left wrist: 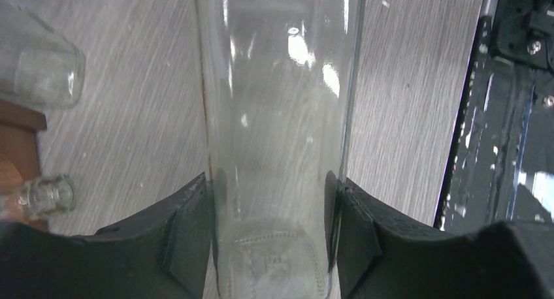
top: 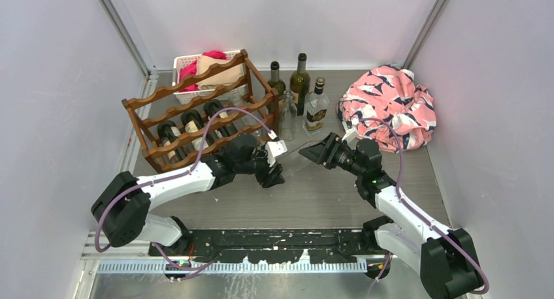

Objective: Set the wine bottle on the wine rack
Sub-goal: Pick up the wine bottle from the center of the board.

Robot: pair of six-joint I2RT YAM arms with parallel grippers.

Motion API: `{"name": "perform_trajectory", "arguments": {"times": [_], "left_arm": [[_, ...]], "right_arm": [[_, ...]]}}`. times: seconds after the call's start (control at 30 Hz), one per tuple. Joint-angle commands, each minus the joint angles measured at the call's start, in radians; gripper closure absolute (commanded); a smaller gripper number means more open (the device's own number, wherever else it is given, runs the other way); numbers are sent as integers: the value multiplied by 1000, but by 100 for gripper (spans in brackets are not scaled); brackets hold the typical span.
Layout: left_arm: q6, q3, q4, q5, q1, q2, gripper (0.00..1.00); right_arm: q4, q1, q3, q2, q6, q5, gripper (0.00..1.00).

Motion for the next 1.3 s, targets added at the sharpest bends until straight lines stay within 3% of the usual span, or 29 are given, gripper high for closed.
{"name": "perform_trajectory", "arguments": {"times": [0.0, 0.2, 0.4, 0.57, 0.87, 1.07, 1.27], "left_arm": [[74, -7, -61, 60, 35, -85, 100], [28, -36, -44, 41, 38, -127, 100], [40, -45, -94, 29, 40, -178, 100], [30, -2, -256, 4, 39, -256, 100], [30, 68, -444, -16, 38, -332, 100], [112, 129, -602, 13, 38, -330, 100], [189, 146, -695, 46, 38, -345, 100]], "right_arm": [[-32, -17, -2, -44, -79, -1, 23], [-51, -17, -2, -61, -84, 6, 8], [-127, -17, 8, -91, -130, 22, 6], [-264, -16, 15, -182, -210, 63, 4], [-351, -16, 15, -291, -285, 52, 3], [-447, -16, 43, -328, -366, 82, 3], [-441, -16, 37, -341, -375, 71, 5]]}}
